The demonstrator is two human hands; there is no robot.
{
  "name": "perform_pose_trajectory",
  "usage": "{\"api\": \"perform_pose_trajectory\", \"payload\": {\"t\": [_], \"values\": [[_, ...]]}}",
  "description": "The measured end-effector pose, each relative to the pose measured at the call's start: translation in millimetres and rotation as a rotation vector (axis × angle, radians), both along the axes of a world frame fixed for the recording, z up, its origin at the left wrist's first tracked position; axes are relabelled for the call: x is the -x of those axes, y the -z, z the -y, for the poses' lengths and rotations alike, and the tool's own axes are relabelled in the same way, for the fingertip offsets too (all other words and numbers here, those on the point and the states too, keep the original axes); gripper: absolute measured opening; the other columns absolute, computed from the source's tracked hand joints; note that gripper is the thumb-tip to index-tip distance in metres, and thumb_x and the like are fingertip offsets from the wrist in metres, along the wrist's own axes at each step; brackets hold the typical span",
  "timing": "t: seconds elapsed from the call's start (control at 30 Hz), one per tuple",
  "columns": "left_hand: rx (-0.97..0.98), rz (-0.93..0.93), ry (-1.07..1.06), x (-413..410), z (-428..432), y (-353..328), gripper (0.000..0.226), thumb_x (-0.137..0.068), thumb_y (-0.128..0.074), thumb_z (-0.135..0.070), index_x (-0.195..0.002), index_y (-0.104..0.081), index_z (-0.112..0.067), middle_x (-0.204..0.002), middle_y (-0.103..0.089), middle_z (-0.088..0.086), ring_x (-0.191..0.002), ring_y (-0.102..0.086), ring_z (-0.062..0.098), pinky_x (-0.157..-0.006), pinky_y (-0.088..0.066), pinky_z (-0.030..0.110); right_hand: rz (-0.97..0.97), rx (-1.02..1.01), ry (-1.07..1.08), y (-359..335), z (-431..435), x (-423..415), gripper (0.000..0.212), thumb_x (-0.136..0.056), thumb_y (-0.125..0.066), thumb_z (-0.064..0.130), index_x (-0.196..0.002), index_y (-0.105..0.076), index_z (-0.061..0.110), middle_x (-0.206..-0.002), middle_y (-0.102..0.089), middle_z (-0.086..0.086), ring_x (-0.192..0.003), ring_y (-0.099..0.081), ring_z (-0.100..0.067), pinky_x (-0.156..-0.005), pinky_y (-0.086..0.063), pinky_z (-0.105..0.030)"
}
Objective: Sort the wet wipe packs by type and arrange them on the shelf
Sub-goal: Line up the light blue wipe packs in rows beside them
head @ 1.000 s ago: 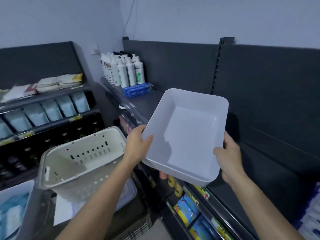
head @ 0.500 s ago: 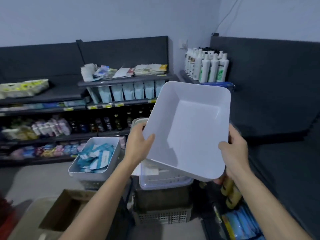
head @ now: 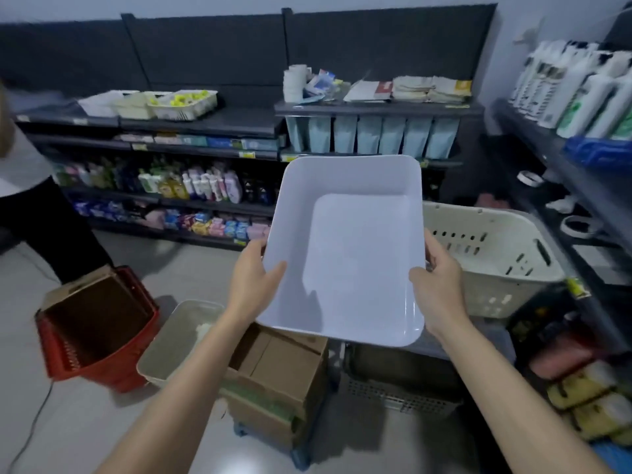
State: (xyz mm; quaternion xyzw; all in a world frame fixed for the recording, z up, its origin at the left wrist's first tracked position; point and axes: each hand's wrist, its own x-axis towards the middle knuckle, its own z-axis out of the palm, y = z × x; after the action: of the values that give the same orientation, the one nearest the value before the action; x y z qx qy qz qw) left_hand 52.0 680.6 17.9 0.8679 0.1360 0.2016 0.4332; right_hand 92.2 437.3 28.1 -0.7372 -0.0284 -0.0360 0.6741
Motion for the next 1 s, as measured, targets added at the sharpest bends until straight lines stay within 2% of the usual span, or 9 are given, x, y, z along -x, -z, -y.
{"api": "perform_pose_trajectory", "payload": {"t": [0.17, 0.27, 0.37, 0.5, 0.57, 0.67, 0.8, 0.9, 1.0], "values": [[0.015, -0.133, -0.102, 24.3, -75.7, 31.3, 0.016, -0.090, -0.060, -0.017, -0.100, -0.048, -0.021, -0.095, -0.055, -0.004, -0.085, -0.054, 0.016, -0.063, -0.044, 0.031, -0.100, 0.024, -0.112, 43.8, -78.1, 4.7, 0.076, -0.082, -0.037, -0.018, -0.136, -0.050, 0.033, -0.123, -0.064, 0.012, -0.108, -0.061, -0.011, -0.066, -0.054, -0.018], [0.011, -0.237, -0.173, 36.8, -106.7, 54.8, 0.012, -0.088, -0.058, -0.017, -0.098, -0.053, -0.012, -0.088, -0.057, -0.001, -0.076, -0.053, 0.017, -0.059, -0.040, 0.030, -0.185, 0.068, -0.168, 77.4, -112.9, 12.9, 0.078, -0.083, -0.038, -0.015, -0.137, -0.046, 0.042, -0.127, -0.061, 0.015, -0.112, -0.059, -0.012, -0.083, -0.058, -0.034], [-0.007, -0.330, -0.230, 47.2, -124.5, 82.7, 0.008, -0.087, -0.057, -0.013, -0.092, -0.051, -0.013, -0.077, -0.053, -0.007, -0.066, -0.050, 0.012, -0.052, -0.033, 0.022, -0.281, 0.102, -0.196, 110.5, -138.2, 23.3, 0.078, -0.084, -0.038, -0.014, -0.137, -0.046, 0.043, -0.126, -0.059, 0.020, -0.115, -0.056, -0.006, -0.092, -0.053, -0.034], [0.008, -0.391, -0.279, 58.0, -138.8, 127.9, 0.013, -0.083, -0.060, -0.011, -0.095, -0.055, -0.011, -0.085, -0.059, 0.000, -0.074, -0.054, 0.019, -0.057, -0.033, 0.028, -0.400, 0.179, -0.230, 149.9, -155.4, 32.9, 0.073, -0.084, -0.039, -0.014, -0.128, -0.044, 0.043, -0.118, -0.056, 0.025, -0.109, -0.054, -0.002, -0.087, -0.050, -0.028], [0.026, -0.431, -0.282, 60.8, -143.5, 150.0, 0.013, -0.082, -0.061, -0.008, -0.094, -0.055, -0.010, -0.087, -0.059, 0.002, -0.075, -0.054, 0.019, -0.058, -0.035, 0.030, -0.444, 0.231, -0.236, 167.6, -160.8, 30.9, 0.069, -0.083, -0.039, -0.014, -0.131, -0.043, 0.035, -0.115, -0.057, 0.019, -0.106, -0.054, -0.005, -0.082, -0.048, -0.025], [0.040, -0.502, -0.253, 60.0, -146.3, 179.9, 0.010, -0.080, -0.060, -0.007, -0.088, -0.054, -0.010, -0.085, -0.059, 0.004, -0.075, -0.054, 0.025, -0.059, -0.035, 0.032, -0.519, 0.298, -0.225, 193.2, -167.8, 20.6, 0.055, -0.083, -0.037, -0.014, -0.117, -0.046, 0.028, -0.100, -0.058, 0.017, -0.094, -0.057, -0.008, -0.068, -0.046, -0.021], [0.010, -0.583, -0.247, 46.3, -145.9, 205.0, 0.008, -0.080, -0.059, -0.008, -0.086, -0.054, -0.009, -0.082, -0.057, 0.003, -0.075, -0.053, 0.024, -0.059, -0.033, 0.033, -0.593, 0.439, -0.191, 222.7, -172.5, -0.6, 0.034, -0.083, -0.039, -0.010, -0.108, -0.048, 0.013, -0.091, -0.058, 0.004, -0.084, -0.058, -0.018, -0.070, -0.051, -0.037], [-0.002, -0.603, -0.219, 33.3, -144.9, 215.8, 0.015, -0.082, -0.060, -0.006, -0.097, -0.058, -0.007, -0.091, -0.058, 0.003, -0.083, -0.053, 0.023, -0.066, -0.035, 0.031, -0.623, 0.509, -0.149, 242.4, -170.7, -14.0, 0.017, -0.085, -0.042, -0.006, -0.095, -0.048, 0.007, -0.086, -0.058, -0.007, -0.081, -0.057, -0.027, -0.069, -0.047, -0.038], [0.020, -0.628, -0.174, 21.0, -145.9, 224.0, 0.019, -0.082, -0.060, -0.003, -0.100, -0.058, -0.009, -0.094, -0.059, 0.004, -0.085, -0.053, 0.022, -0.070, -0.035, 0.030, -0.670, 0.549, -0.117, 255.7, -168.8, -20.4, 0.010, -0.084, -0.044, -0.004, -0.088, -0.047, 0.005, -0.081, -0.056, -0.008, -0.073, -0.053, -0.024, -0.062, -0.043, -0.036]]}}
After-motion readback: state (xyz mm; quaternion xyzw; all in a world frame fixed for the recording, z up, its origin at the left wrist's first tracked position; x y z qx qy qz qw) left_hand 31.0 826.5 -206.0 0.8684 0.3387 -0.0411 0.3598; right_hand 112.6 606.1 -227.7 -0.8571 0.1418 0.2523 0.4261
